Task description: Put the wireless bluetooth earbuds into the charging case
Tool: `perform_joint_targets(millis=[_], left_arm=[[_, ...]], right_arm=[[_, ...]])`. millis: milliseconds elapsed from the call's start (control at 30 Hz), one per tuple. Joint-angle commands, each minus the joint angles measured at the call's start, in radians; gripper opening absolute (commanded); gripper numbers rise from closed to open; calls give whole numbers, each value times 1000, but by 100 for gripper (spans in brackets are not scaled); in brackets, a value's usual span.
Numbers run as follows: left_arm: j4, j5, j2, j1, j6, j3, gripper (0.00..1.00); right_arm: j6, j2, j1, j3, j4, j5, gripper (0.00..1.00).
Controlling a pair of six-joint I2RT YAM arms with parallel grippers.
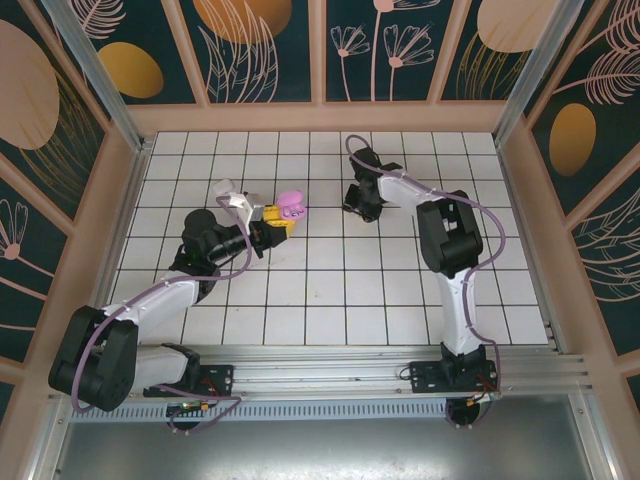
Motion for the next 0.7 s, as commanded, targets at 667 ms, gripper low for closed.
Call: perform_joint_targets(millis=[667], left_arm=[[4,3,-5,6,16,-3,16]], right_arm=[[-169,112,49,194,-206,184,29]])
